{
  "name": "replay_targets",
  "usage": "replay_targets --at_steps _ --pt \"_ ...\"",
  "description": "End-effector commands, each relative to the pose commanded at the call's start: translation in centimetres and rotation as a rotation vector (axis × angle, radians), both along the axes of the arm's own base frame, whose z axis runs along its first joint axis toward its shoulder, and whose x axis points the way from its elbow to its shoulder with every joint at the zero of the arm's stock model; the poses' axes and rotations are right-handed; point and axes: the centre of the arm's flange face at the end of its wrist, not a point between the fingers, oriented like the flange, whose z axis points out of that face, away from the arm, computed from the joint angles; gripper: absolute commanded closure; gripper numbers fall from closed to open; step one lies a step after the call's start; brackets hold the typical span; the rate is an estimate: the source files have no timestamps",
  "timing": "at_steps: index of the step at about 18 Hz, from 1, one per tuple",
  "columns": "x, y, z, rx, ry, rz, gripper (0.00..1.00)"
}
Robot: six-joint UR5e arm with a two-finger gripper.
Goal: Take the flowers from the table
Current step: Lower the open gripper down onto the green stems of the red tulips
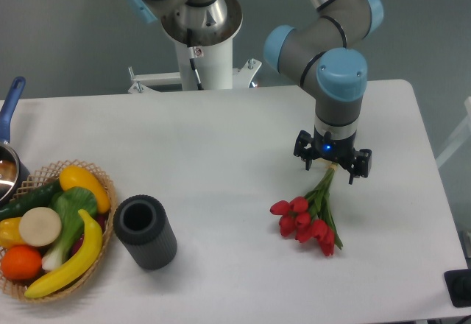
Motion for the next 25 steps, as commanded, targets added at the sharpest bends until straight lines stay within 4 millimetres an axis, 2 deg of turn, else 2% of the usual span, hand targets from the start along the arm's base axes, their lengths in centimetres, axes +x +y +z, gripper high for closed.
replay_targets --at_steps 5,8,15,25 --pt "0.1 0.0 -0.8 0.006 0.013 0.005 0.00" --pt "0.3 -0.2 -2.7 0.011 0.019 0.006 0.00" --pt "1.6 -0.4 -4.8 -0.012 -0.025 -0.005 0.00" --pt "1.3 0.2 -8.4 -0.037 -0.069 -0.007 0.00"
